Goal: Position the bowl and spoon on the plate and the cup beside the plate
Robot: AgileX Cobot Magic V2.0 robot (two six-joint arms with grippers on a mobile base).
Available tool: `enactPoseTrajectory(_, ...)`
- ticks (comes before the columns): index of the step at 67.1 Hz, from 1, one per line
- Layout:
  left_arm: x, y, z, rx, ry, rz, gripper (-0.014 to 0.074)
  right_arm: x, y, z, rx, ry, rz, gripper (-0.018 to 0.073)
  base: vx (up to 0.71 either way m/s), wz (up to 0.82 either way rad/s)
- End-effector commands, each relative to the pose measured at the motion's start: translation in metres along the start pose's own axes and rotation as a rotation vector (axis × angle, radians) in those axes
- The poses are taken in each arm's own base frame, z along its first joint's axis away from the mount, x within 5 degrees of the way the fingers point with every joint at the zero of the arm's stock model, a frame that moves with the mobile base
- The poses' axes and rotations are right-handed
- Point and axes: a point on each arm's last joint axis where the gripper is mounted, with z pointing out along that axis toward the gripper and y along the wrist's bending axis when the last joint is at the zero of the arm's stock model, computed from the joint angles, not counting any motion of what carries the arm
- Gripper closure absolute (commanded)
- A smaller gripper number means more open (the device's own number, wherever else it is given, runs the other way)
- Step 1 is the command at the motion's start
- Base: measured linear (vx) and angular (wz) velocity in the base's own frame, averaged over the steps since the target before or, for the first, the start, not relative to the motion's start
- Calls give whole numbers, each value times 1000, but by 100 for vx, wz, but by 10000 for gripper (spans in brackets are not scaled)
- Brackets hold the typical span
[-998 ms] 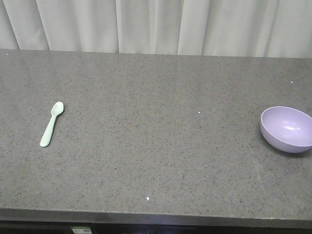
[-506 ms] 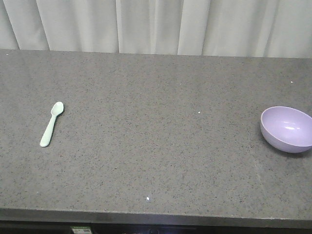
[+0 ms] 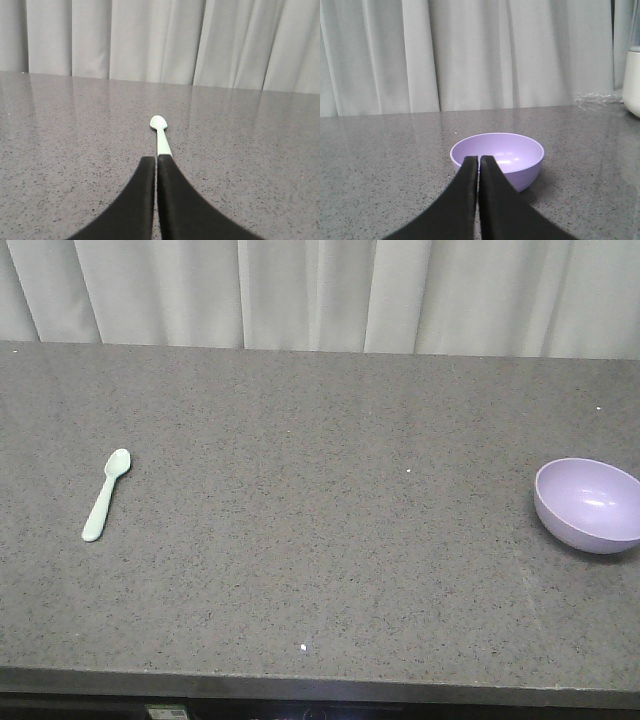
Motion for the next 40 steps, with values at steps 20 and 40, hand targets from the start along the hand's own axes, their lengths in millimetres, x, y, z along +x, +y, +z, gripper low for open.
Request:
enactPoseTrajectory(20, 1, 1, 0, -12, -69, -9, 603, -4, -2, -1, 18, -73, -16, 561, 0, 0)
enactPoseTrajectory(40, 1, 1, 0, -12, -69, -9, 603, -4, -2, -1, 18, -73, -16, 561, 0, 0)
